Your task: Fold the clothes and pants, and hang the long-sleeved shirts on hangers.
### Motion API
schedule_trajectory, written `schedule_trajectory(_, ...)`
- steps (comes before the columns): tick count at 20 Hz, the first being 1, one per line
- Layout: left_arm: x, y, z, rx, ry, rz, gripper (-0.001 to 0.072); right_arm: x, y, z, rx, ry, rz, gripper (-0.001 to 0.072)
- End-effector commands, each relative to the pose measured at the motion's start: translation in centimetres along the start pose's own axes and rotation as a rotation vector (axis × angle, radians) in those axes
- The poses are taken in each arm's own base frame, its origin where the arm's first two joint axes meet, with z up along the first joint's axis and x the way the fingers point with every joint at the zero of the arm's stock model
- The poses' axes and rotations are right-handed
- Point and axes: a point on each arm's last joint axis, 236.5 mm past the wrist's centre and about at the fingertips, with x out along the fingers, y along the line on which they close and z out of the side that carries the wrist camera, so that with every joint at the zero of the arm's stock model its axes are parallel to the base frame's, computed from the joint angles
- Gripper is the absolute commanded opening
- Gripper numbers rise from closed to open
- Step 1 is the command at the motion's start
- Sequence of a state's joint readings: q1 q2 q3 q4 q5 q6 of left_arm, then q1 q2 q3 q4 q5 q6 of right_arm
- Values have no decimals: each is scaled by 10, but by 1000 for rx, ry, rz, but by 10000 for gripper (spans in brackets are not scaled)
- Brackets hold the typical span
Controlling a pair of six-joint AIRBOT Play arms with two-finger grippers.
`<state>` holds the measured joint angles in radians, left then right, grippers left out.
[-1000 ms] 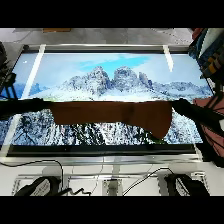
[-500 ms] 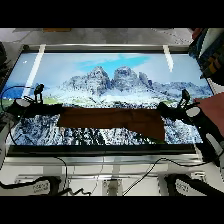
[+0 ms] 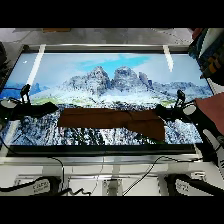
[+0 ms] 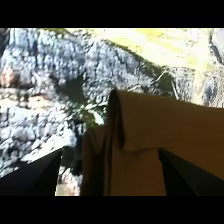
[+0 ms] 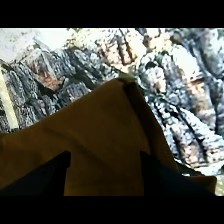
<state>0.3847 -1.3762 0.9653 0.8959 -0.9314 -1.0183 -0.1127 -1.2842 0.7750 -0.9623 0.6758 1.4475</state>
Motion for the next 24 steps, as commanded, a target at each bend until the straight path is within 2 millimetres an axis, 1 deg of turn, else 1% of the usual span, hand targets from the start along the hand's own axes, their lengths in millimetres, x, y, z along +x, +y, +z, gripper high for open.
schedule_trajectory(1,0,11,-31,-57,123,-48,687,0,-1,-7,-18,36,-8,502)
schedule_trajectory(3,14,5,-56,-36,232,-109,688,-1,-1,-11,-18,50,-6,502)
schedule_trajectory(4,23,3,-66,-31,275,-127,688,-1,-1,-12,-18,56,-5,502)
schedule_trajectory(5,32,0,-72,-34,299,-136,688,-1,0,-14,-18,64,-4,502)
schedule_trajectory(7,49,-8,-73,-40,300,-160,688,-1,1,-21,-21,94,0,501)
schedule_trajectory(9,64,-21,-65,-26,263,-187,686,-4,5,-29,-88,139,17,501)
schedule_trajectory(10,70,-28,-62,-17,246,-192,671,-7,8,-32,-118,160,27,501)
schedule_trajectory(11,76,-35,-59,-8,235,-193,580,-9,12,-32,-132,169,37,500)
schedule_trajectory(12,79,-42,-60,5,234,-197,410,-12,17,-29,-132,169,50,500)
schedule_trajectory(13,81,-49,-62,21,242,-201,135,-14,24,-24,-129,159,67,499)
schedule_trajectory(14,81,-53,-63,29,247,-206,15,-17,32,-17,-117,142,91,488)
schedule_trajectory(15,78,-56,-62,39,243,-211,14,-20,43,-9,-102,122,121,417)
schedule_trajectory(16,71,-59,-58,60,238,-211,13,-23,54,-2,-93,103,150,372)
schedule_trajectory(17,59,-59,-55,106,238,-198,12,-27,66,4,-99,86,174,362)
schedule_trajectory(19,26,-52,-44,259,215,-100,12,-30,94,13,-136,48,215,354)
schedule_trajectory(20,6,-51,-35,320,178,-50,13,-30,110,15,-168,26,230,235)
schedule_trajectory(21,-13,-56,-25,366,131,-21,13,-28,126,14,-202,3,244,99)
schedule_trajectory(22,-33,-66,-16,398,73,-8,13,-25,145,13,-237,-31,258,14)
schedule_trajectory(24,-76,-90,0,465,-54,12,13,-18,183,7,-307,-105,289,13)
